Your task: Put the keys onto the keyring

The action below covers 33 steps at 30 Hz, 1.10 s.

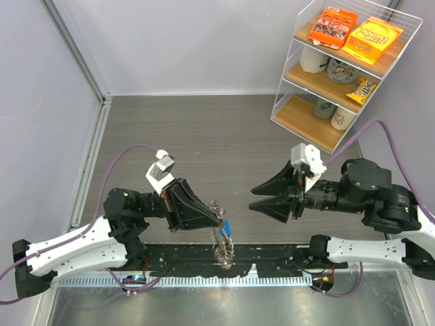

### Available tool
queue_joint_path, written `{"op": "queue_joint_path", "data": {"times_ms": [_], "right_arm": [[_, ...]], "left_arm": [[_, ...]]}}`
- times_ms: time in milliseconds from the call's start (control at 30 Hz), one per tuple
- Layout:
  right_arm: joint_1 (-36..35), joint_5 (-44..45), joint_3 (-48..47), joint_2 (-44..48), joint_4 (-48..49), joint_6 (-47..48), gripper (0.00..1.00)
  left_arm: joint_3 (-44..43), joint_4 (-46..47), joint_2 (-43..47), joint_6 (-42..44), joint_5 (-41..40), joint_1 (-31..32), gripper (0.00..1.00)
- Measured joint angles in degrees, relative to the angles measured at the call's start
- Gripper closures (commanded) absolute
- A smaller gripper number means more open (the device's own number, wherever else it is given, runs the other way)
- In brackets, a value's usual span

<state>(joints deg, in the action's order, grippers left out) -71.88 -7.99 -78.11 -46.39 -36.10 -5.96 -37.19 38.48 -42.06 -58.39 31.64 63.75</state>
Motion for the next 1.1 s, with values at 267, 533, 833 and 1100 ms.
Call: {"op": "queue_joint_path", "data": {"times_ms": [267,533,833,1100], "right_arm": [[0.0,1.5,0.3,2.3,-0.1,0.0,0.52],[0.0,1.0,1.9,1.6,-0.4,1.5,0.52],[0.0,-2.8,2.0,0.9,-0.4,9.8,0.51],[0.0,-12.6,2.0,-0.3,-0.4,19.8,0.49]], "left_arm": [[0.0,0.0,1.7,-0.1,1.1,0.0,1.0],[-0.5,-2.1,1.6,0.3,1.6,0.0,1.0],[-5.5,-3.4,-1.4,0.3,9.7,-1.2,1.0],[-7.6,-3.6,-2.7,0.3,15.8,-1.3,1.0]]}}
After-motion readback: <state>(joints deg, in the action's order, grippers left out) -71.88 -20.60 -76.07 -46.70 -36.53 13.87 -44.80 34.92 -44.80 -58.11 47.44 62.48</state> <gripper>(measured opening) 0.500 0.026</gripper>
